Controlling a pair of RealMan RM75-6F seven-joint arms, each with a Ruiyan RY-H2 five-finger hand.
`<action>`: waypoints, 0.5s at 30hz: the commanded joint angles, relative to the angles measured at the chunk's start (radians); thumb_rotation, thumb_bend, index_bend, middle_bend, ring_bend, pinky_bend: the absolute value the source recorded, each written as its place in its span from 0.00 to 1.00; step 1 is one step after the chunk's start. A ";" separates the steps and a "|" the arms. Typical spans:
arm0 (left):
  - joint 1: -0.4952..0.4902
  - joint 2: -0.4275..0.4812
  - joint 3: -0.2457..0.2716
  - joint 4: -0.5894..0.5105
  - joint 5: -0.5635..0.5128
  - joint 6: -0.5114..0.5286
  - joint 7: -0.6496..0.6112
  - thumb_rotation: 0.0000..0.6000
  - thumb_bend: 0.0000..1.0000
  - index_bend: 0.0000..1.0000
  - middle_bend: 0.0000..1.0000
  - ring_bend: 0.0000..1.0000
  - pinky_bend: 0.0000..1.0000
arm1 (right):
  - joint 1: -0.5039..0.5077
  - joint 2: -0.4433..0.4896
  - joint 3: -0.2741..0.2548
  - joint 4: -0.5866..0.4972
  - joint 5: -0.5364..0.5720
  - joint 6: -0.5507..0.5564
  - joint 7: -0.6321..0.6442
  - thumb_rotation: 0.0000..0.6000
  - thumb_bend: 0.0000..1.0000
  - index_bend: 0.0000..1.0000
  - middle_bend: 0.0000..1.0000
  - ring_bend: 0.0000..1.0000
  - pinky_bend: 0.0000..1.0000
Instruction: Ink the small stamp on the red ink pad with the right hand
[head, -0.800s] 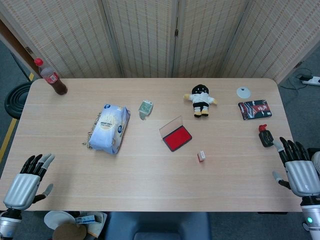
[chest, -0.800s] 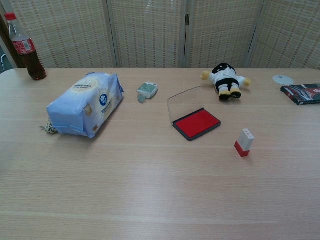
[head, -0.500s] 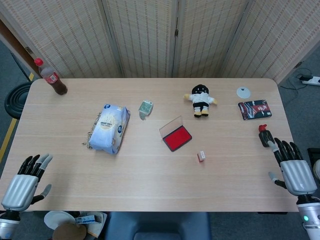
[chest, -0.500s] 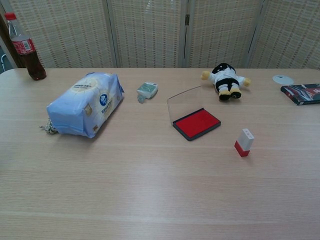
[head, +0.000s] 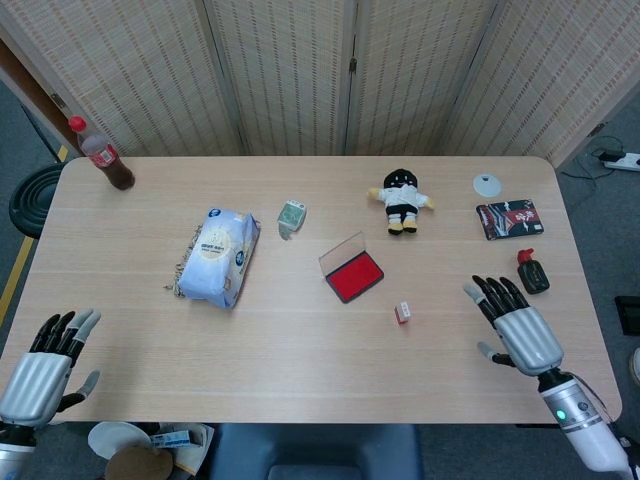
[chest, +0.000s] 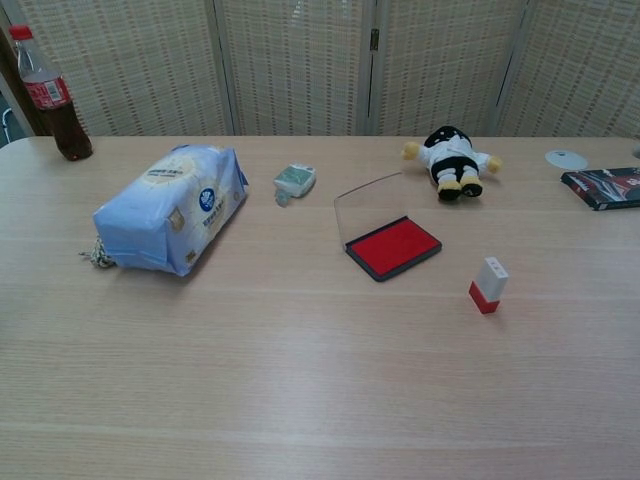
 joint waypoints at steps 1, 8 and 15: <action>-0.004 0.000 -0.003 0.000 -0.005 -0.006 0.000 1.00 0.34 0.00 0.00 0.00 0.03 | 0.083 0.012 0.013 -0.023 -0.022 -0.080 0.009 1.00 0.21 0.09 0.00 0.00 0.00; 0.002 -0.002 -0.009 0.001 -0.014 0.005 0.003 1.00 0.34 0.00 0.00 0.00 0.03 | 0.182 0.057 0.030 -0.113 0.059 -0.266 0.022 1.00 0.21 0.19 0.00 0.00 0.00; 0.002 0.001 -0.013 0.002 -0.020 0.005 -0.010 1.00 0.34 0.00 0.00 0.00 0.03 | 0.277 0.015 0.067 -0.117 0.196 -0.444 -0.004 1.00 0.22 0.24 0.00 0.00 0.00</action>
